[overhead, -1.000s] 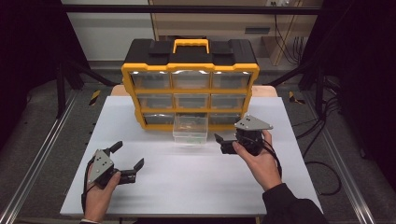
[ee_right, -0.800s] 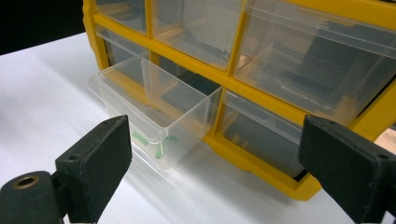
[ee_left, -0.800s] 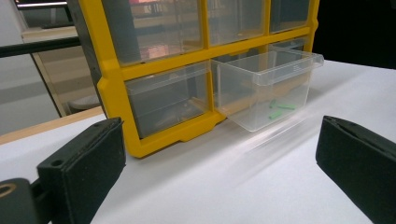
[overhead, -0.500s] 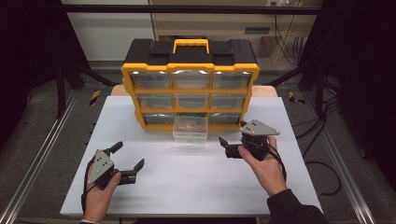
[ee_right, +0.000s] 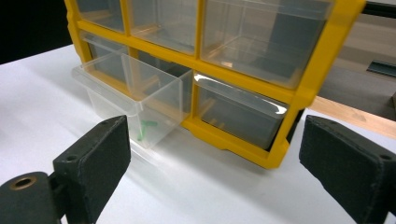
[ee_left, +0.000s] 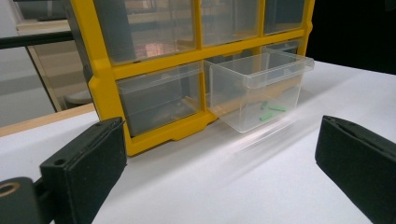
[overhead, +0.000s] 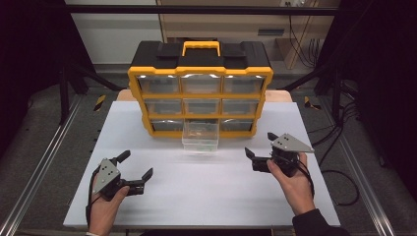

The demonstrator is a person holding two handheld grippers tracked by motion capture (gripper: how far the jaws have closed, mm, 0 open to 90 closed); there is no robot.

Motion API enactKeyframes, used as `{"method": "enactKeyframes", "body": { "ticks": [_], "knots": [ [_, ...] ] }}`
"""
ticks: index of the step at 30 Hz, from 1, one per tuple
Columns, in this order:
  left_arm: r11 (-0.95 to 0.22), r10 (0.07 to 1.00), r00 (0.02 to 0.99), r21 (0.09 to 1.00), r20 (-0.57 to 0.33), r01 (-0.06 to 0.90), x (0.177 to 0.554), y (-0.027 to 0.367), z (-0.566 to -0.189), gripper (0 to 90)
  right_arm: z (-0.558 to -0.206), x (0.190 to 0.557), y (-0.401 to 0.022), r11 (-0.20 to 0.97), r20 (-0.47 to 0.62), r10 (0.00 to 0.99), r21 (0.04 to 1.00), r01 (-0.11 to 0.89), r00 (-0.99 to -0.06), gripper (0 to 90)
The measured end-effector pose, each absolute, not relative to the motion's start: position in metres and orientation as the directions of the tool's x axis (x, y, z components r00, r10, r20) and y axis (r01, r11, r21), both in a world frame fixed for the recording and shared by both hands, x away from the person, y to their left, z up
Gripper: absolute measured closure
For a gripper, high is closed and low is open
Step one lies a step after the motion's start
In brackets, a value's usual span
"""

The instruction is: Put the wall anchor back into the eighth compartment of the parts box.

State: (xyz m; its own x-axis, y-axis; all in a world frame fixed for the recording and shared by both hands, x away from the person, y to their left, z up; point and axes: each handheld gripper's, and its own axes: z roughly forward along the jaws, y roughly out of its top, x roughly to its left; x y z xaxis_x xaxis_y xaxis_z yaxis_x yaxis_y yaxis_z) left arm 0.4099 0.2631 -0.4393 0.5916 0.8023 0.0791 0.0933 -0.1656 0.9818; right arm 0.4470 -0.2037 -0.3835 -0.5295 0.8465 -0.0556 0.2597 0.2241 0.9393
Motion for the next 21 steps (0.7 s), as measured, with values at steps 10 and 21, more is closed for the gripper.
{"method": "enactKeyframes", "body": {
  "ticks": [10, 21],
  "knots": [
    [-0.144, 0.803, 0.594, 0.981, 0.042, 0.126, 0.411, 0.263, -0.439, 1.9, -0.399, 0.445, -0.22, 0.192, -0.045, 0.857, 0.952, 0.238, -0.513, 10.2],
    [-0.126, 0.811, 0.585, 0.98, 0.013, 0.153, 0.405, 0.261, -0.435, 3.2, -0.419, 0.447, -0.219, 0.207, -0.057, 0.839, 0.953, 0.222, -0.541, 8.8]
  ]
}}
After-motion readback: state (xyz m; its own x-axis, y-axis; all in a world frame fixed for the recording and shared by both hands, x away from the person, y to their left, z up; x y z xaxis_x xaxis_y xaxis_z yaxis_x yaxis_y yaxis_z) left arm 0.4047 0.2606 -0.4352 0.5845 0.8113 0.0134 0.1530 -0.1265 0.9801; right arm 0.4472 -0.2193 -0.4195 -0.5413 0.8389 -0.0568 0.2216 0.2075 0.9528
